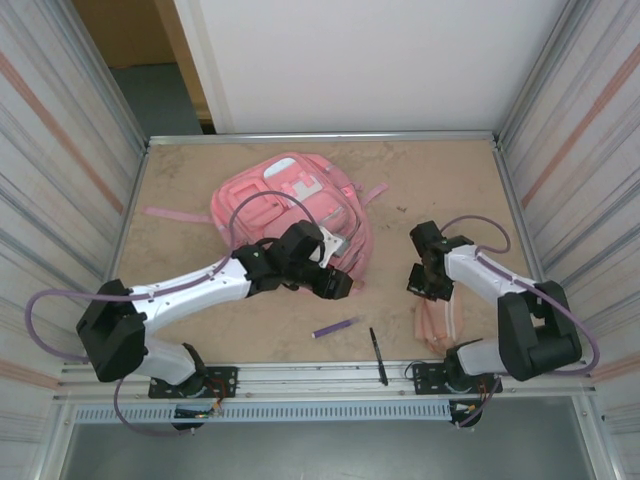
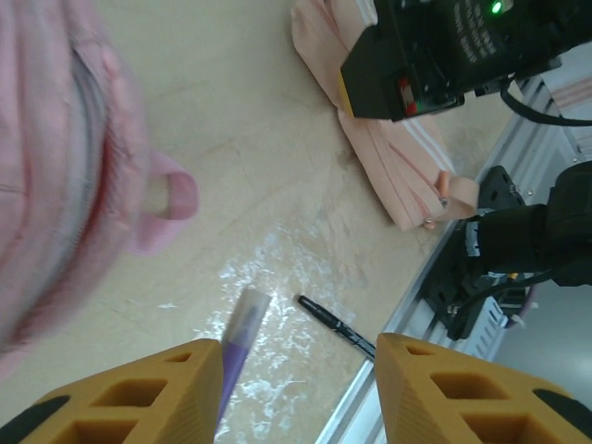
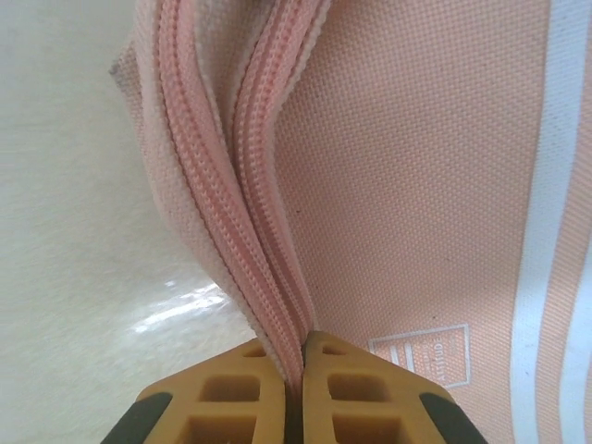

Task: Pack the student bag

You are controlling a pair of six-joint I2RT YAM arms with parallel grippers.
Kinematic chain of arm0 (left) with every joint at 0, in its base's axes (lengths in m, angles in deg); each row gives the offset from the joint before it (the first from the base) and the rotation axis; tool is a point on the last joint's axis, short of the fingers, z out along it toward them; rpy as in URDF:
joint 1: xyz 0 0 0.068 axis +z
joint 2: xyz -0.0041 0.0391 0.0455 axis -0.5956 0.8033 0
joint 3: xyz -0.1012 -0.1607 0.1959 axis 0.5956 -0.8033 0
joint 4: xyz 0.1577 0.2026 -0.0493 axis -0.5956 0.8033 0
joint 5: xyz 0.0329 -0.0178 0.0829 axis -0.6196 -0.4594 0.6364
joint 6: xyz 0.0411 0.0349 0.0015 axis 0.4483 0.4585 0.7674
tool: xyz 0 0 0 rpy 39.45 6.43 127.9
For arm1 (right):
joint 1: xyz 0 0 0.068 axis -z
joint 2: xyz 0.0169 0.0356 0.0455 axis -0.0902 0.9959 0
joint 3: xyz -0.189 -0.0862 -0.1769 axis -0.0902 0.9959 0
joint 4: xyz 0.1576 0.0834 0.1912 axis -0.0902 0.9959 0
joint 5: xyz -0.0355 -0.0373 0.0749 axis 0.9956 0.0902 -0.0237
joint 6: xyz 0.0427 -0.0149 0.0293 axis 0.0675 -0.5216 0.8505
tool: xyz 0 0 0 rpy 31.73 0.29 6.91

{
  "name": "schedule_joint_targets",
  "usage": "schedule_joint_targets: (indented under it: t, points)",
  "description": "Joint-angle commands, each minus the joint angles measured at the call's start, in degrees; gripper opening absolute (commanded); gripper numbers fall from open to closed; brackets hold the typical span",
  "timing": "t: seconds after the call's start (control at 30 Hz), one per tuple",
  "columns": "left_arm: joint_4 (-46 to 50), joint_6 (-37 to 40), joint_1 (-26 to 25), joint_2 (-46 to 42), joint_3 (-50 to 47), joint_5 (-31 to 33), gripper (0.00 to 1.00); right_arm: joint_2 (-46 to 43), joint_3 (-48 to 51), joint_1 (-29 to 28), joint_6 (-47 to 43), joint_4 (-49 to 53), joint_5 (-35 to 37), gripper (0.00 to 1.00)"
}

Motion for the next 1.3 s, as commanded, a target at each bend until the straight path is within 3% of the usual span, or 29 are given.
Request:
schedule_joint_targets:
  t: [0.0,0.2,0.37,0.73,0.8,0.9,0.93,1.03,1.07,1.17,1.27]
  points:
    - [-6.74,-3.9,-0.97,0.93,1.03,-2.6,0.49,-5.26,-5.24,0.78,2.24,2.61,-4.52,0.05]
    - [-8.43,1.07,-3.37,5.85,6.73,-5.36,0.55,-10.61,-13.56,0.86,7.13,3.91,-12.35,0.04]
    - [-10.85,0.73,-4.28,9.24,8.18,-2.21,0.62,-12.9,-16.22,0.28,11.95,-0.55,-17.76,0.04]
    - [-9.87,-2.38,-4.36,15.17,13.78,3.79,0.64,-11.52,-17.49,-6.13,20.06,-8.69,-19.22,0.05]
    - [-11.24,-2.6,-4.36,15.26,13.16,3.37,0.56,-11.34,-17.98,-6.86,19.61,-9.23,-18.35,0.06]
    - [-11.86,-2.25,-4.12,14.21,12.37,3.33,0.26,-11.17,-18.72,-7.13,18.11,-8.98,-17.03,0.09]
    - [-11.2,-1.93,-3.95,13.61,12.23,3.56,0.21,-11.04,-19.0,-7.11,17.48,-8.92,-17.11,0.11]
    - [-10.56,-0.35,-3.13,10.72,10.47,3.46,0.05,-11.35,-20.05,-7.13,11.47,-9.82,-19.09,0.32]
    - [-10.77,0.17,-2.64,9.57,9.57,3.38,0.02,-12.19,-19.92,-7.31,8.69,-10.91,-19.93,0.42]
    - [-10.86,-0.18,-0.37,5.56,7.15,1.22,0.0,-15.58,-19.22,-7.07,3.65,-11.7,-19.29,0.57]
    - [-11.75,0.07,2.2,0.6,4.35,-2.52,0.0,-19.36,-17.69,-6.17,-1.86,-12.27,-18.71,0.64]
